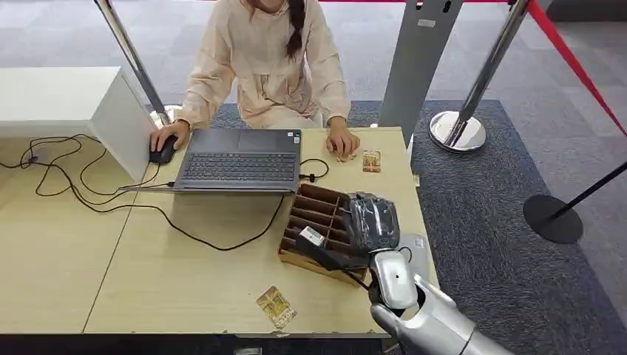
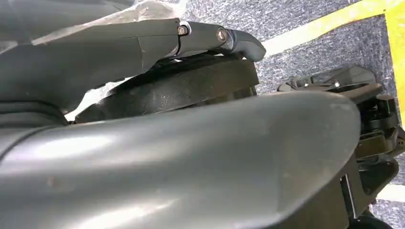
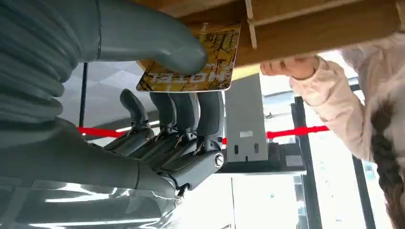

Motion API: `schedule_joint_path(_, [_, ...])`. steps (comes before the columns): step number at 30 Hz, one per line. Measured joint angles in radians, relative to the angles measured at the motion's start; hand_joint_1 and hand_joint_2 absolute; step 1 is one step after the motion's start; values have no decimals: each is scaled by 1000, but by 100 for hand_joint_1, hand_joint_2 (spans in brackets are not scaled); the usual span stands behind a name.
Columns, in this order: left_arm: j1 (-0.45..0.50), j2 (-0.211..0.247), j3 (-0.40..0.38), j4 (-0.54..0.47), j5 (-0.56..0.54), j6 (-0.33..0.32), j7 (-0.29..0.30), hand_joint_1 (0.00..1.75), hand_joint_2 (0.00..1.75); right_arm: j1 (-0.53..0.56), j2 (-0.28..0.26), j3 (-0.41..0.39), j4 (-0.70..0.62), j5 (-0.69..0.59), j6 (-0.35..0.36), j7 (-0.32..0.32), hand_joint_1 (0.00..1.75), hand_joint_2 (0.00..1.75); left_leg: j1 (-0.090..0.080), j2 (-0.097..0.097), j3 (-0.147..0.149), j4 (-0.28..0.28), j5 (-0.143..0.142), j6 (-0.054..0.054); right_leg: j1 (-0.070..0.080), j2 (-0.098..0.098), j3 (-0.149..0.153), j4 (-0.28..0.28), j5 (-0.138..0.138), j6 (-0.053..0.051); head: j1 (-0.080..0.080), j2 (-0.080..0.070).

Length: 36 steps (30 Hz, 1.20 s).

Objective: Pass the card to the sensor for recognition and then transmit it.

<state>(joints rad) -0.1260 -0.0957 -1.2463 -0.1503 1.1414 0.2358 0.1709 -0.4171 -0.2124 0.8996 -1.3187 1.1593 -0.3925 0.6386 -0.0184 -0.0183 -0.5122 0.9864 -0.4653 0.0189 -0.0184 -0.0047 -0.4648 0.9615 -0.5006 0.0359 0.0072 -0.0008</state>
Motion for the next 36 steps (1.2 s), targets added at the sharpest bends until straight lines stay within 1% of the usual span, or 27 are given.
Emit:
schedule_joint_path(4, [1, 0, 0, 0, 7, 2, -5, 0, 0, 8, -18, -18, -70, 17, -19, 6, 133, 175, 0, 0, 0, 0, 0, 0, 0, 0, 0, 0, 0, 0, 0, 0])
schedule_joint_path(8, [2, 0, 0, 0, 15, 6, -8, 0, 0, 31, -37, -37, -153, 42, -21, 13, 126, 175, 0, 0, 0, 0, 0, 0, 0, 0, 0, 0, 0, 0, 0, 0])
schedule_joint_path(12, [2, 0, 1, 0, 22, 11, -8, 0, 0, 60, -64, -64, -249, 70, -21, 30, 126, 175, 0, 0, 0, 0, 0, 0, 0, 0, 0, 0, 0, 0, 0, 0])
schedule_joint_path(14, [2, 0, 1, 0, 27, 11, -8, 0, 0, 72, -76, -77, -297, 79, -20, 37, 131, 175, 0, 1, 0, 0, 0, 0, 0, 0, 0, 0, 0, 0, 0, 0])
schedule_joint_path(18, [2, 0, 1, 0, 27, 11, -11, 0, 0, 84, -101, -101, -381, 81, -13, 41, 134, 175, 0, 1, 0, 0, 0, 0, 0, 0, 0, 0, 0, 0, 0, 0])
schedule_joint_path(22, [3, 0, 1, 0, 27, 11, -15, 0, 0, 82, -111, -114, -433, 82, 5, 42, 136, 175, 0, 0, 0, 0, 0, 0, 0, 0, 0, 0, 0, 0, 0, 0])
schedule_joint_path(25, [3, 0, 1, 0, 25, 10, -16, 0, 0, 60, -111, -114, -447, 74, 36, 42, 140, 175, 0, 1, 0, 0, 0, 0, 0, 0, 0, 0, 0, 0, 0, 0])
schedule_joint_path(27, [3, 0, 1, 0, 23, 10, -15, 0, 0, 28, -111, -111, -448, 61, 55, 44, 141, 175, 0, 0, 0, 0, 0, 0, 0, 0, 0, 0, 0, 0, 0, 0])
schedule_joint_path(28, [3, 0, 1, 0, 21, 10, -14, 0, 0, 10, -111, -107, -447, 55, 63, 49, 145, 175, 0, 0, 0, 0, 0, 0, 0, 0, 0, 1, 0, 0, 0, 0])
schedule_joint_path(32, [2, 0, 1, 0, 16, 10, -7, 0, 0, -59, -107, -93, -444, 43, 106, 51, 147, 175, 0, 0, -1, 0, 0, 0, 0, 0, 0, 1, 0, 0, 0, 0])
schedule_joint_path(36, [0, 0, 1, 0, 14, 8, 3, 0, 0, -123, -87, -75, -421, 18, 135, 54, 148, 175, 0, 0, -1, 0, 0, 0, 0, 0, 0, 1, 0, 0, 0, 0])
